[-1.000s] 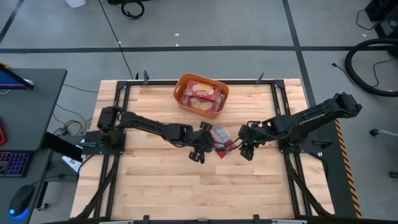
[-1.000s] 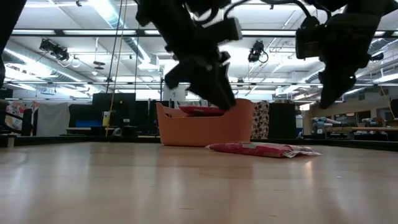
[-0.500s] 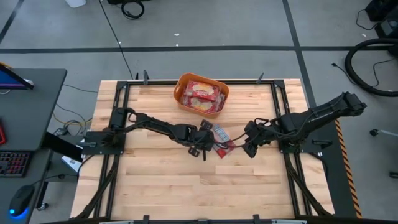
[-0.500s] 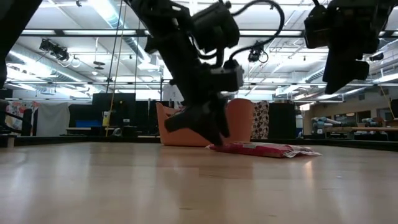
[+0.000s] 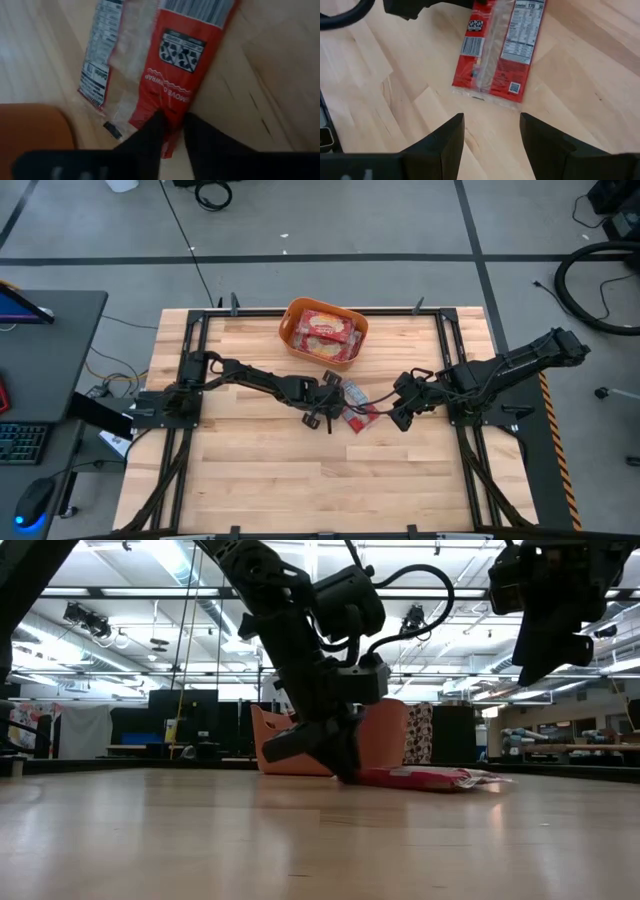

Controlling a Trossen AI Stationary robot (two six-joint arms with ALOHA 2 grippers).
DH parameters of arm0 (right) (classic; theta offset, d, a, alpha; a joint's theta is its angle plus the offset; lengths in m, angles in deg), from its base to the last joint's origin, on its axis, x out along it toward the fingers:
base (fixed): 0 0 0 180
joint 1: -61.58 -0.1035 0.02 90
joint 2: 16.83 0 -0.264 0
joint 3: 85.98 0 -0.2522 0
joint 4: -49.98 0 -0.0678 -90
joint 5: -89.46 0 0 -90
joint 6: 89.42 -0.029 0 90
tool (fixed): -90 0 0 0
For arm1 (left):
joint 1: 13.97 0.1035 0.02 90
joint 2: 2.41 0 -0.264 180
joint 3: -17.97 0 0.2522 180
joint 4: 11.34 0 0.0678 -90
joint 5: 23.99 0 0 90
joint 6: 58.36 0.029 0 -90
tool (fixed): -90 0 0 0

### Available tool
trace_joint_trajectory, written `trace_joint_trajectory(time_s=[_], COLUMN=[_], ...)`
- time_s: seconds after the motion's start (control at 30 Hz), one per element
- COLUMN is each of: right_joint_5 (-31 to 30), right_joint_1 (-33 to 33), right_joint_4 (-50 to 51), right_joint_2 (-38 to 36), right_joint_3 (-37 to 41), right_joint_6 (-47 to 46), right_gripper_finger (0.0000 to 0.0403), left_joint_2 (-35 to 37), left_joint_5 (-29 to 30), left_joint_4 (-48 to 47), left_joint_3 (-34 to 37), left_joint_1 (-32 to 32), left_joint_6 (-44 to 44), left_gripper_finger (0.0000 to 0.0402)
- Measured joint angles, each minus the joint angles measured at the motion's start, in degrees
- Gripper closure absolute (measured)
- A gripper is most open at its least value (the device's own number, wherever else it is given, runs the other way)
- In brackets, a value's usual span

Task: Sort popcorn bags into baskets
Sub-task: Put the red popcorn bag into the orange bin

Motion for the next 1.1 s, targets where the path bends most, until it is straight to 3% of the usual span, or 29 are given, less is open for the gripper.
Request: trace_joint_trajectory(time_s=[0.17,0.4,0.83,1.1], right_joint_5=[-0.8,-1.8,-7.2,-10.3], right_joint_1=[0.0,0.2,1.4,1.4], right_joint_4=[0.0,0.0,0.0,-0.9], right_joint_2=[0.0,0.0,-0.9,-3.0], right_joint_3=[0.0,0.0,0.0,0.0], right_joint_6=[0.2,2.5,6.1,6.5], right_gripper_finger=[0.0206,0.0206,0.0206,0.0206], left_joint_2=[0.1,1.0,11.1,17.9], left_joint_5=[-1.2,-0.9,-1.9,3.1], left_joint_4=[-0.5,-4.8,-10.8,-14.8], left_joint_3=[0.0,-2.9,-8.3,-8.3], left_joint_1=[0.0,-0.1,1.4,3.5], left_joint_6=[-0.7,-2.9,-3.3,-2.3], left_gripper_finger=[0.0392,0.0397,0.0400,0.0401])
